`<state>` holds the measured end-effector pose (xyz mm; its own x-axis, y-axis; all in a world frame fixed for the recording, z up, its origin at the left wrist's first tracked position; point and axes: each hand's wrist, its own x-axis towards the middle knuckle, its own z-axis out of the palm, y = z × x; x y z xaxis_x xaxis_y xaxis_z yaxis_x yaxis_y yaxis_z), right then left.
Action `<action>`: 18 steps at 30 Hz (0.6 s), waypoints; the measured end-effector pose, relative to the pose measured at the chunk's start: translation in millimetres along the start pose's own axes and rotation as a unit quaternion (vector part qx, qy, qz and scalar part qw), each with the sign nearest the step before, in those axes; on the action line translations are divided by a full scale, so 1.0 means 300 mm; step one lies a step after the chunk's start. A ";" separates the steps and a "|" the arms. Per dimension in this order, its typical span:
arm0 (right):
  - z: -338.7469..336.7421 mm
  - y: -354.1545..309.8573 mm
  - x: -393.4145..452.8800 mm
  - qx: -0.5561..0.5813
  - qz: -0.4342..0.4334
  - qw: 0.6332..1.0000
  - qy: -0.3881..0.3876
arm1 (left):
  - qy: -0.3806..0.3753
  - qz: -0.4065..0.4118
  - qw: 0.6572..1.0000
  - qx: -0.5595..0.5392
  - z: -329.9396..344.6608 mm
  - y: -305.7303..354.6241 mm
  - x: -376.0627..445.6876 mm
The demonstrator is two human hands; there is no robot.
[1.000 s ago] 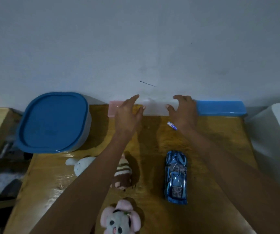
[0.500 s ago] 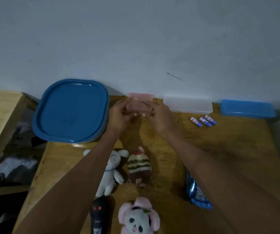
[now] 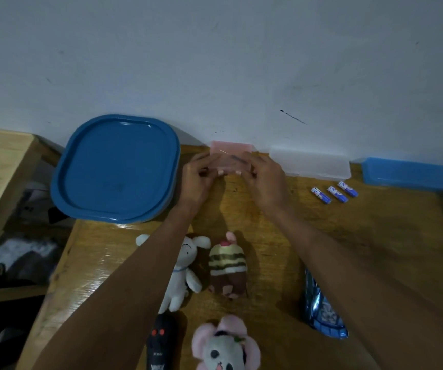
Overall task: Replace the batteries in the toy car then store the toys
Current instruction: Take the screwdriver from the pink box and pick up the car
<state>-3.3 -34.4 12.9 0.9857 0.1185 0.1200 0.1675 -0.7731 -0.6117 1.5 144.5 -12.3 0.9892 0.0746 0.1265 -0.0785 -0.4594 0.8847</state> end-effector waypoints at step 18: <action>-0.077 -0.126 0.141 0.144 0.164 0.959 0.180 | -0.053 0.015 0.998 0.035 -0.029 0.012 0.003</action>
<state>31.7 -14.6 59.0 0.9244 -0.3639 0.1142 -0.1007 -0.5217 -0.8472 1.1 150.7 -5.2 0.9944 -0.0333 0.1007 -0.1033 -0.5213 0.8471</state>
